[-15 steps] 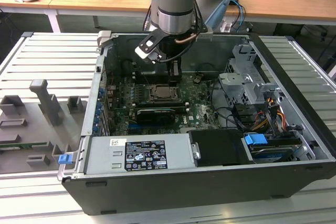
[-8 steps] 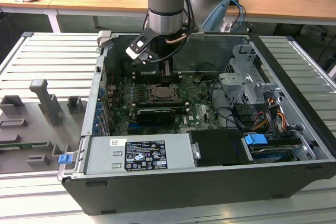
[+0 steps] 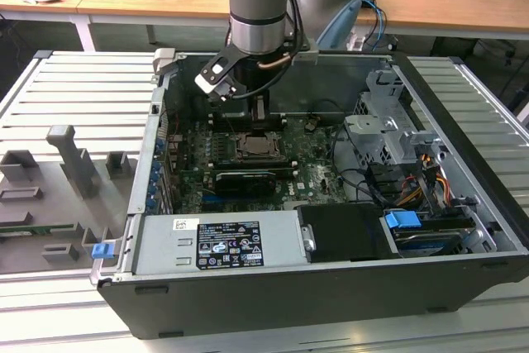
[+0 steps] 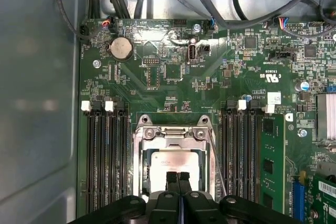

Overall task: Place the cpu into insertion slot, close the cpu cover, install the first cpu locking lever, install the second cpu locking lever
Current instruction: 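Install the first cpu locking lever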

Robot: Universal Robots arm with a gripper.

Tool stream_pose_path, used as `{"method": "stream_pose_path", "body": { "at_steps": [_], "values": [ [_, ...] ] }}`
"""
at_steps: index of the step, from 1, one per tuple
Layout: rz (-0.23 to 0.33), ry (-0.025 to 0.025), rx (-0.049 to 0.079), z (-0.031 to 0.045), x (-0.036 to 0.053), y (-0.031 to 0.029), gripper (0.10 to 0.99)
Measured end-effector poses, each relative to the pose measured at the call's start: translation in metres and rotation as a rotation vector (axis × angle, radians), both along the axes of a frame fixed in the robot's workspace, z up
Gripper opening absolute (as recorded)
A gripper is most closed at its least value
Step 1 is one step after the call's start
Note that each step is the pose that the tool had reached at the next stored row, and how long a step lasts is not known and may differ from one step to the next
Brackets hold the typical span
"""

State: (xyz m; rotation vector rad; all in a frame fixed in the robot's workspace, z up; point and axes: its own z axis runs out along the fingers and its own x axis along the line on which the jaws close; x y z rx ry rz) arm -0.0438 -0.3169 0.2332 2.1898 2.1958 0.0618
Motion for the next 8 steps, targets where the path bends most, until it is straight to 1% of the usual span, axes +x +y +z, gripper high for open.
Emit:
{"method": "stream_pose_path", "body": {
  "at_steps": [5, 7, 8],
  "values": [
    [0.0, -0.0001, 0.0, 0.0065, 0.0, 0.0001, 0.106],
    [0.0, -0.0001, 0.0, 0.011, 0.0, 0.0, 0.106],
    [0.0, 0.0001, 0.0, 0.0186, 0.0, 0.0001, 0.106]
  ]
}}
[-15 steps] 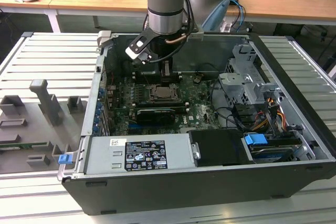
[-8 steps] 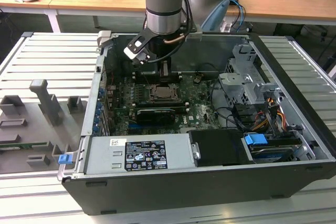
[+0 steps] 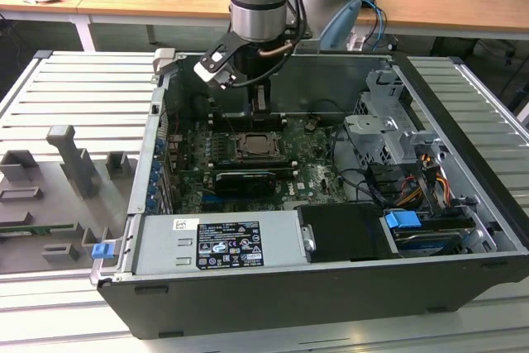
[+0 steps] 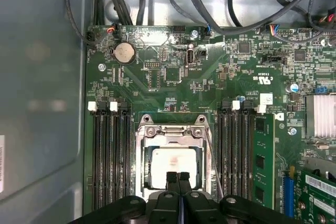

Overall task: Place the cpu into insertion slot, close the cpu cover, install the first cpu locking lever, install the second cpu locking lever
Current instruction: 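Install the first cpu locking lever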

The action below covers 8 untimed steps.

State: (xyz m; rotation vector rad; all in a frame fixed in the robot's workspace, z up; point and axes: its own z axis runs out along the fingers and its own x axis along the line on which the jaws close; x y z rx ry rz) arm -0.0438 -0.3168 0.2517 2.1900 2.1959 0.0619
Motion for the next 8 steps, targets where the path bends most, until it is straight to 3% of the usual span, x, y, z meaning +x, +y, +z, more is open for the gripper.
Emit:
{"method": "stream_pose_path", "body": {
  "at_steps": [4, 5, 8],
  "values": [
    [0.0, 0.0003, 0.0, 0.0153, 0.0, 0.0, 0.106],
    [0.001, 0.0002, 0.0, 0.016, 0.0, 0.0, 0.106],
    [0.089, 0.0014, 0.0, 0.0157, -0.0001, 0.0, 0.106]
  ]
}}
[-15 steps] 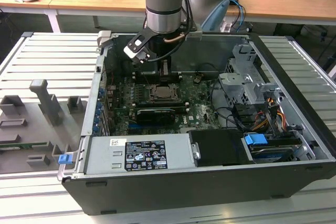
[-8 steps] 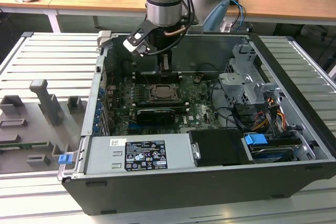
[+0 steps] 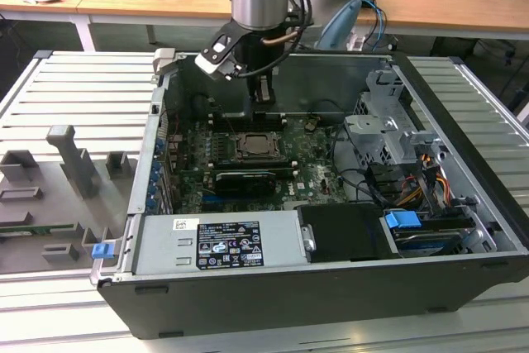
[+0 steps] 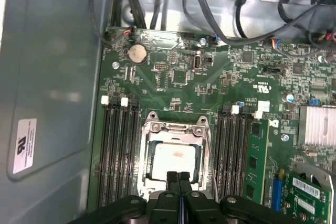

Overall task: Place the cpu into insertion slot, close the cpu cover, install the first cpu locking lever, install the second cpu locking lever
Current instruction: 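Install the first cpu locking lever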

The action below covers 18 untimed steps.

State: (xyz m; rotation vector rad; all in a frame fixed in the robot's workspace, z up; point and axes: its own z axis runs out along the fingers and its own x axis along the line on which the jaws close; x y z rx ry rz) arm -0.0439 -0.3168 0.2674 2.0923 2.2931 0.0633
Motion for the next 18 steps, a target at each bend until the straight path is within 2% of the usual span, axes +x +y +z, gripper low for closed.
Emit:
{"method": "stream_pose_path", "body": {
  "at_steps": [10, 18],
  "values": [
    [0.124, 0.0002, 0.0, -0.0003, 0.0, 0.0, 0.106],
    [0.19, 0.0002, 0.0, -0.0003, 0.0, 0.0, 0.106]
  ]
}}
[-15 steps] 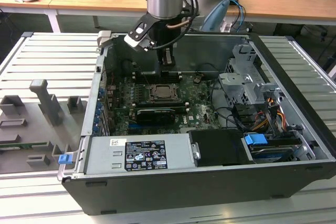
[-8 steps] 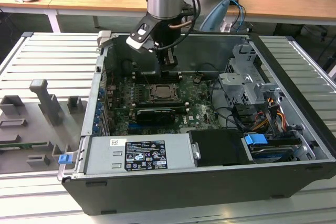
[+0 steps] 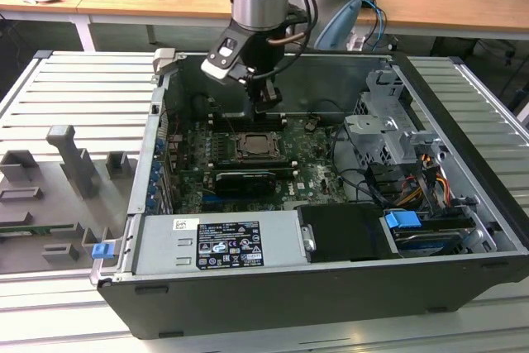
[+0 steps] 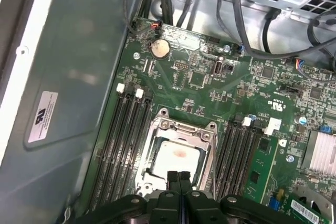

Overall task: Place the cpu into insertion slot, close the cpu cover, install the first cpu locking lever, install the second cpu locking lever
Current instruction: 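Install the first cpu locking lever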

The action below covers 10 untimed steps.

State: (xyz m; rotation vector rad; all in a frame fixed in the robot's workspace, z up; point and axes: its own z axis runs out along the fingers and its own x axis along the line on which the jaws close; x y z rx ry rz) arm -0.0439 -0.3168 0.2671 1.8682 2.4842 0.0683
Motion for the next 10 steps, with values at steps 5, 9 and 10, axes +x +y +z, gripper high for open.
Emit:
{"method": "stream_pose_path", "body": {
  "at_steps": [5, 9, 10],
  "values": [
    [0.041, 0.0, 0.0, 0.0, 0.0, 0.0, 0.106],
    [0.071, 0.0001, 0.0, 0.0, 0.0, 0.0, 0.106],
    [0.076, 0.0, 0.0, 0.0, 0.0, 0.0, 0.106]
  ]
}}
